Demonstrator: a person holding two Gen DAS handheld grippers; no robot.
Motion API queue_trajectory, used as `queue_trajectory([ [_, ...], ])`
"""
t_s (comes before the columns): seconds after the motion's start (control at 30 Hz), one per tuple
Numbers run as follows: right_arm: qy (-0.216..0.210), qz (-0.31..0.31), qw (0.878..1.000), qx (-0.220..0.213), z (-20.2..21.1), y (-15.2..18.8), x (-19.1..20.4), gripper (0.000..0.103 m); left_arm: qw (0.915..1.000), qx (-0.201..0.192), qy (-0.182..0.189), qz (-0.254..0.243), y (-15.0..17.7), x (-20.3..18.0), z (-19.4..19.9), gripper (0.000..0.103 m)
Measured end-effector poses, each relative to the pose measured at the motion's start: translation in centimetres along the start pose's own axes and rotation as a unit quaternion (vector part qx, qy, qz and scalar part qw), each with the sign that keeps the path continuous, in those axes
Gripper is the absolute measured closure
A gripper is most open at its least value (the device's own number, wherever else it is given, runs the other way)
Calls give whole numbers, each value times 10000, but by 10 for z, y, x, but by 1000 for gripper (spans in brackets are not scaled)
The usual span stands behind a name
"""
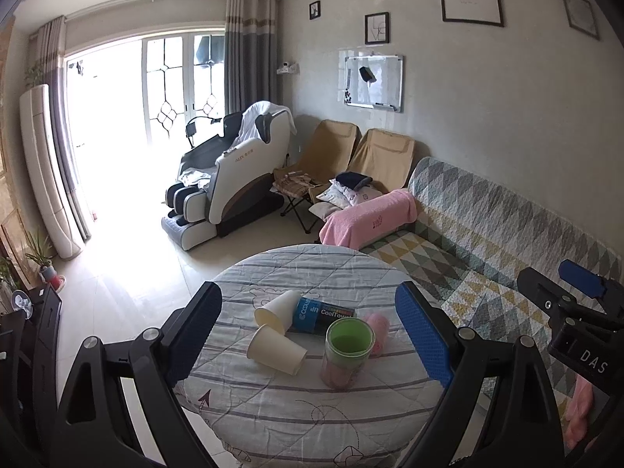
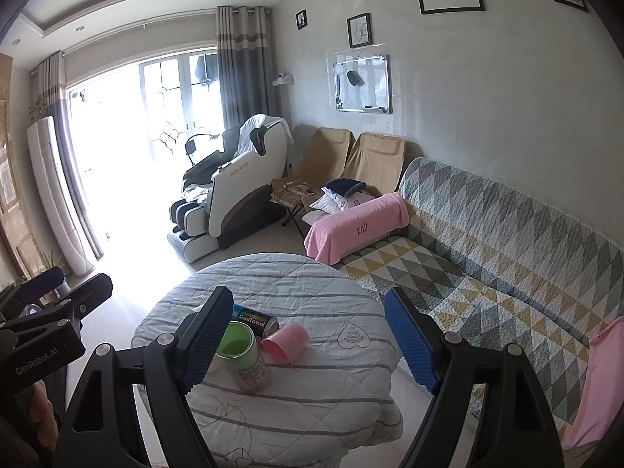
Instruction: Flip cup upright
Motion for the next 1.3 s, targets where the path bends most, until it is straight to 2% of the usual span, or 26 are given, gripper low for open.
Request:
queue_trajectory([
  [0.63,94,-3,9998,189,-6,14,-5,22,10000,26,35,0,3,2,-4,11],
  [1.3,59,115,9997,231,-6,10,-3,22,10000,91,26,1,6,1,-9,11],
])
Point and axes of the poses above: each gripper's, at about its wrist camera, not at the fingertips, and z roughly against the way its jaws point, x to its left, y to its underside, the point moved 9 cm from there along -z, roughly the way its jaws point, and after that the axes turned 2 degrees about -z, right-handed, at the moved point
